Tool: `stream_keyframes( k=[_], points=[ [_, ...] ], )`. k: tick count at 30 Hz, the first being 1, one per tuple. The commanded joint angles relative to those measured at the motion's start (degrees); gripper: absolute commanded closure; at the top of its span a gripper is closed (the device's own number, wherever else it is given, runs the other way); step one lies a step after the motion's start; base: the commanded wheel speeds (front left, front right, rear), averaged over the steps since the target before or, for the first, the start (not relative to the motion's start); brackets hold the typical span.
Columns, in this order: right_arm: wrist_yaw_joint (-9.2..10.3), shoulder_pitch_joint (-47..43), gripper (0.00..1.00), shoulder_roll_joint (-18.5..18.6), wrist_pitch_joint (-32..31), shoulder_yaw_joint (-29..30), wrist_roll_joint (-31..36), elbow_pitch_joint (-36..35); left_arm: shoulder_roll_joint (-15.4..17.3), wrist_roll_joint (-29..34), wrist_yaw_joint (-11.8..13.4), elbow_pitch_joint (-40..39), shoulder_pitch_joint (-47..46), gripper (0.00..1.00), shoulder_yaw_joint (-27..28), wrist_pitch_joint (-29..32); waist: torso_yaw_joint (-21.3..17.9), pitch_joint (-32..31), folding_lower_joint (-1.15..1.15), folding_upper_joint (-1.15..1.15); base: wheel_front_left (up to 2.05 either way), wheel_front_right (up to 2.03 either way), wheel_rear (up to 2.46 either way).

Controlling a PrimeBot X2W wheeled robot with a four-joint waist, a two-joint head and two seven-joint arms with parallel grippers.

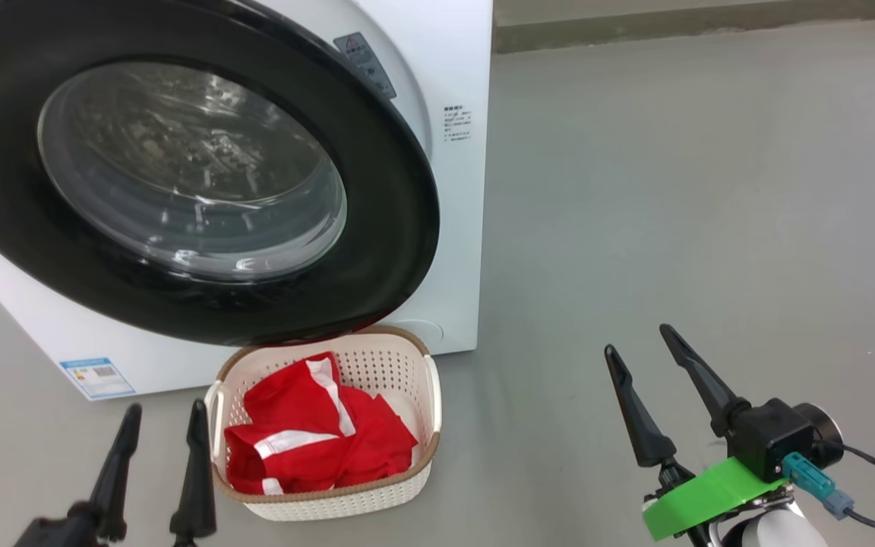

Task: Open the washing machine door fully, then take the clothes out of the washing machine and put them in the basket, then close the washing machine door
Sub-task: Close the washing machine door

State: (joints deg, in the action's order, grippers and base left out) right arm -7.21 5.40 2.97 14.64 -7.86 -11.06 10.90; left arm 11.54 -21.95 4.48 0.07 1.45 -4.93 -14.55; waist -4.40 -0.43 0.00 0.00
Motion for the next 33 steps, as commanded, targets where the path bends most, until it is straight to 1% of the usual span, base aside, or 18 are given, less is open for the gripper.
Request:
stream_keyframes(
  k=[1, 8, 13, 24, 31, 32, 33],
  points=[
    [-0.28, 0.45, 0.0, -0.1, 0.36, -1.19, 0.12, -1.55, -0.08, 1.19, -0.61, -1.22, -0.22, 0.0, 3.05, -0.44, -0.24, -0.49, 0.0, 0.0, 0.0, 0.0, 0.0],
    [-0.28, -0.83, 0.0, -0.1, 0.36, -1.73, 0.21, -1.64, -3.51, 5.05, -2.48, -0.95, 2.78, 0.0, 5.9, -0.44, -0.45, -1.5, 0.0, 0.0, 0.0, 0.0, 0.0],
    [-0.28, -0.98, 0.0, -0.1, 0.36, -1.73, 0.38, -1.63, -4.96, 7.54, -3.72, -0.68, 3.42, 0.0, 7.12, -0.44, -0.5, -1.67, 0.0, 0.0, 0.0, 0.0, 0.0],
    [-0.28, -0.79, 0.0, -0.1, 0.36, -2.31, 0.4, -0.98, -6.93, 9.46, -5.67, -0.08, 3.7, 0.0, 8.91, -0.44, -0.72, -1.9, 0.0, 0.0, 0.0, 0.0, 0.0],
    [-0.28, -0.1, 0.0, -0.1, 0.36, -2.83, 0.76, 0.07, -7.8, 10.15, -6.39, 0.17, 3.56, 0.0, 9.06, -0.44, -0.41, -2.47, 0.0, 0.0, 0.0, 0.0, 0.0],
    [-0.28, 0.05, 0.07, -0.1, 0.36, -3.03, 0.93, 0.32, -7.89, 10.3, -6.46, 0.16, 3.58, 0.0, 8.95, -0.44, -0.29, -2.54, 0.0, 0.0, 0.0, 0.0, 0.0],
    [-0.28, 0.24, 0.31, -0.1, 0.36, -3.23, 1.05, 0.67, -7.97, 10.42, -6.55, 0.14, 3.61, 0.0, 8.81, -0.44, -0.15, -2.6, 0.0, 0.0, 0.0, 0.0, 0.0]
  ],
)
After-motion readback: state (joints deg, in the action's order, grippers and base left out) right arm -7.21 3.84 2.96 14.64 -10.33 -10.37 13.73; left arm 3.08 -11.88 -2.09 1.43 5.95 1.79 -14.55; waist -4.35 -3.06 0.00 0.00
